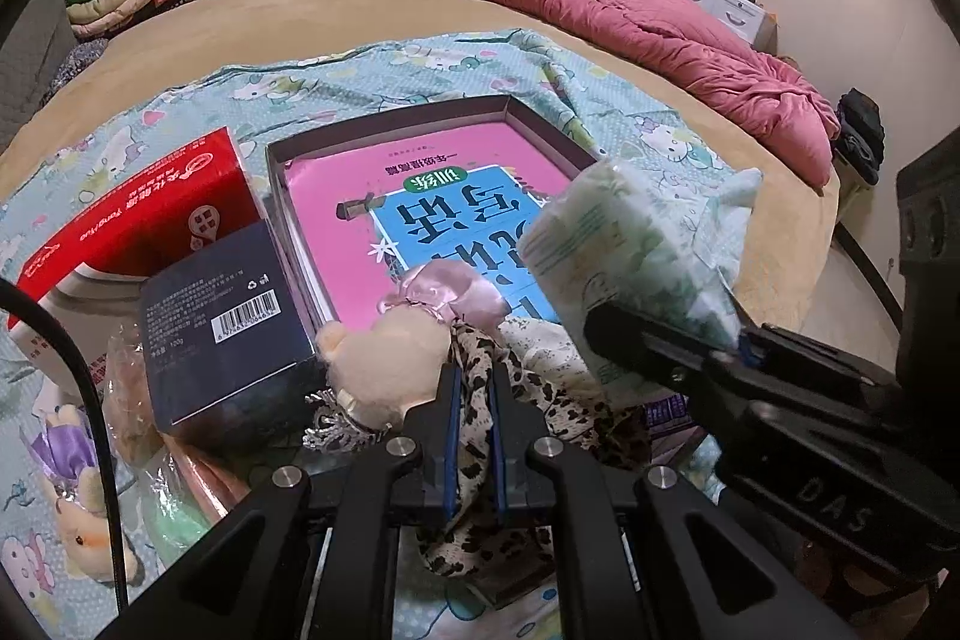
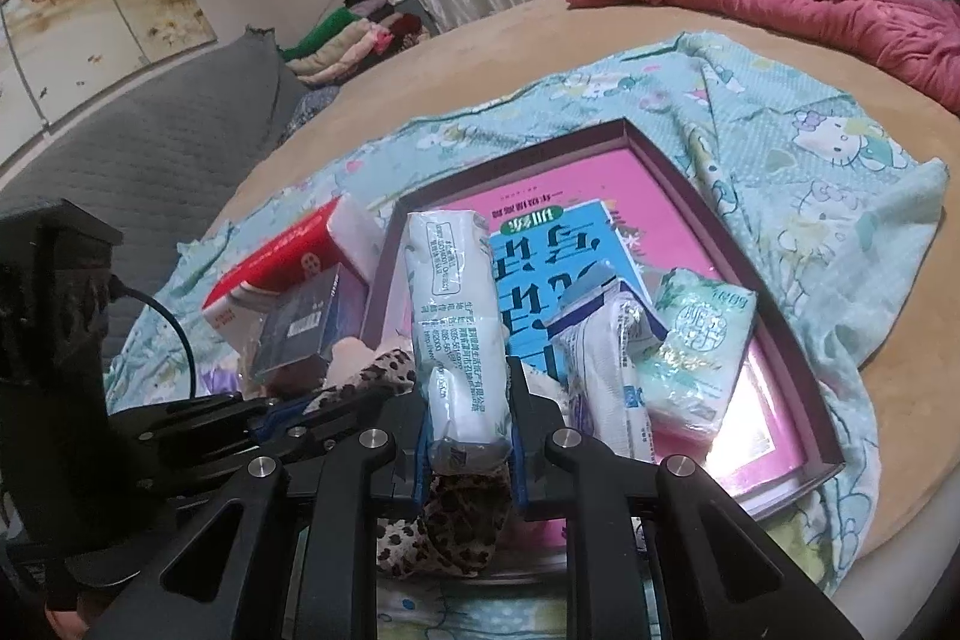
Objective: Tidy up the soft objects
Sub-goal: 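Lower the scrunchie onto the tray with the left tool while the right tool releases the white packet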
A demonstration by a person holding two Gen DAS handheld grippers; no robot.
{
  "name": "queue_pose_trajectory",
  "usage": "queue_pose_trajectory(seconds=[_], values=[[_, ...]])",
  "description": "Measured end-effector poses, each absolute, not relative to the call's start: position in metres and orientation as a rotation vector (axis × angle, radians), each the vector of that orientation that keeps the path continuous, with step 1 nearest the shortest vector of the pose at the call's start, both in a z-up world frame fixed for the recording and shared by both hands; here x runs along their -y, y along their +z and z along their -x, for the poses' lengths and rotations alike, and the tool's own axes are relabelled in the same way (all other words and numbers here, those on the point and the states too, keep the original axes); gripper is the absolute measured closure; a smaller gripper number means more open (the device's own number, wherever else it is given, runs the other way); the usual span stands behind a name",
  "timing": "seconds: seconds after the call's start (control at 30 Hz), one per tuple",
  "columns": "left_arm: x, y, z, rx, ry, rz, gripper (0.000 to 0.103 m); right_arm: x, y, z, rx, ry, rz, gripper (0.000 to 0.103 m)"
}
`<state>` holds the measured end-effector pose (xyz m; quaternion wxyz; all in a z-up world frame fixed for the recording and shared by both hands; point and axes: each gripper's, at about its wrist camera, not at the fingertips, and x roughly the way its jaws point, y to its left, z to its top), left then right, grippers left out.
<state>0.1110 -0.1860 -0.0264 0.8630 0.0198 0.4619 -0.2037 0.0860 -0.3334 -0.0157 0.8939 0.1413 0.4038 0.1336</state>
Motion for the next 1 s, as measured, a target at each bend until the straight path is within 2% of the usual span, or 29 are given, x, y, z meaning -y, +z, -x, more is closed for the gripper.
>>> queue_pose_trajectory(seconds=[0.5,1.0], values=[[0.190,-0.030,-0.118,-0.970,-0.426,-0.043,0.094,0.337,-0.026,-0.091,-0.862,0.215,-0.250,0.080],[0.198,-0.033,-0.134,-0.959,-0.403,-0.044,0.095,0.351,-0.009,-0.079,-0.761,0.151,-0.215,0.072]])
